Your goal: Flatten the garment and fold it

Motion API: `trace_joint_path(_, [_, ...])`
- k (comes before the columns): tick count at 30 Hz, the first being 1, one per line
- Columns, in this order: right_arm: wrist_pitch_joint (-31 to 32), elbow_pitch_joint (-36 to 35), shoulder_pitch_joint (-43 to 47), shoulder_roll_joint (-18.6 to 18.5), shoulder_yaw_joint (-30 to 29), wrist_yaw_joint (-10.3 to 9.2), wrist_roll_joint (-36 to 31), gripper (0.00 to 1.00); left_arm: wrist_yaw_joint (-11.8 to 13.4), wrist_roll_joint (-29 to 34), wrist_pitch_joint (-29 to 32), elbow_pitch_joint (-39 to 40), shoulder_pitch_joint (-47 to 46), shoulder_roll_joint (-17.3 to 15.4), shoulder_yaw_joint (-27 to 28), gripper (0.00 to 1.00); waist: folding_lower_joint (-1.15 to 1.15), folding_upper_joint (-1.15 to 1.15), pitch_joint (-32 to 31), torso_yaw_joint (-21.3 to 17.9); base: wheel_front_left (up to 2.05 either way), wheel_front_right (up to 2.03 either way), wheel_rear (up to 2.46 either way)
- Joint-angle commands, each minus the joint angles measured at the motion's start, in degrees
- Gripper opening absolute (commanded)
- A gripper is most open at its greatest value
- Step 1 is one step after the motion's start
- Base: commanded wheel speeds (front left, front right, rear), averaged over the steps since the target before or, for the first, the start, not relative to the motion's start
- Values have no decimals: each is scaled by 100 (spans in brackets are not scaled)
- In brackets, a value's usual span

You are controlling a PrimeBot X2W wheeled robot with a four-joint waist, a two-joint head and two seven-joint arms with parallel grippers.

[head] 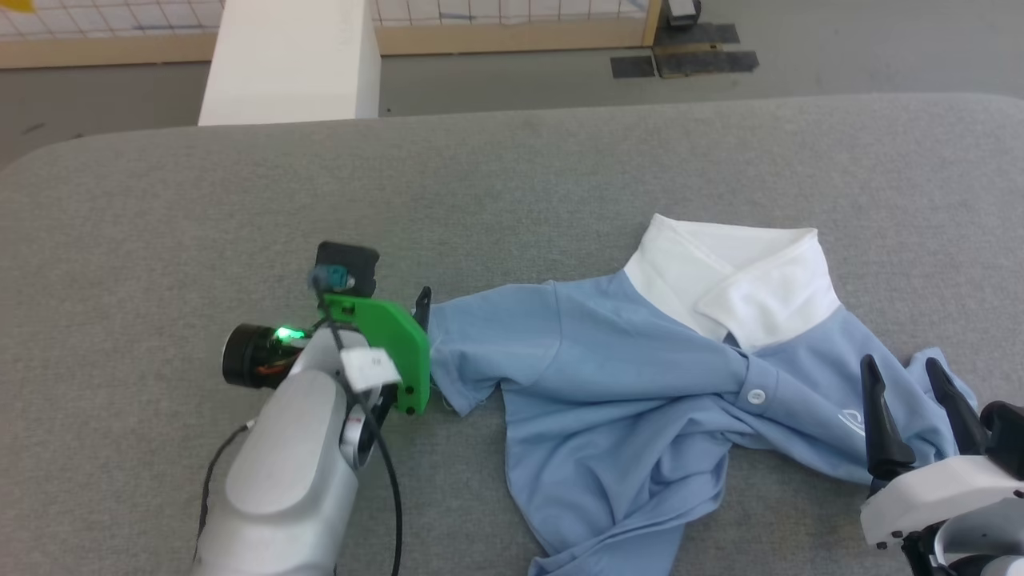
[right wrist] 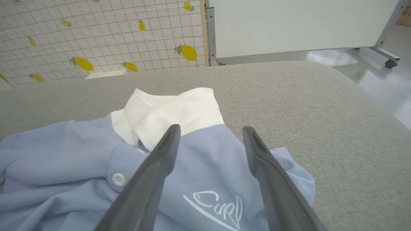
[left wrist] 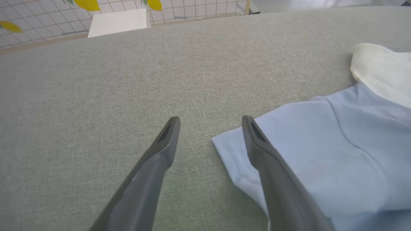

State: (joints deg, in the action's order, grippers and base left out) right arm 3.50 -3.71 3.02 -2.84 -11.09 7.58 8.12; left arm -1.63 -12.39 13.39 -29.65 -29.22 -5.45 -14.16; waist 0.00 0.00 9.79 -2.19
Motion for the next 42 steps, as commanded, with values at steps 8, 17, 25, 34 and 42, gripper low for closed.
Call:
trace_joint_path(8, [-61, 43, -192, -4, 87, -9, 144, 100, -153, 120, 1377, -691, -664, -164, -293, 100, 0, 0, 327, -302, 0, 0, 0])
trace_joint_path(17, [-107, 51, -219, -4, 101, -9, 222, 100, -394, -261, 2457, -854, -669, -69, -451, 93, 0, 0, 375, -426, 0, 0, 0])
trace_joint_path(25, [-90, 18, -222, -4, 102, -9, 275, 100, -428, -421, 2061, -487, -540, -234, -419, 0, 0, 0, 281, -329, 0, 0, 0])
trace_joint_path(34, [-63, -72, -211, -4, 14, -9, 183, 100, 87, -760, 946, 416, 298, -532, 322, 0, 0, 0, 40, -54, 0, 0, 0])
trace_joint_path(42, [272, 33, -441, -4, -436, -9, -240, 100, 511, -981, 906, 1562, 1552, -876, 840, 0, 0, 0, -98, 181, 0, 0, 0])
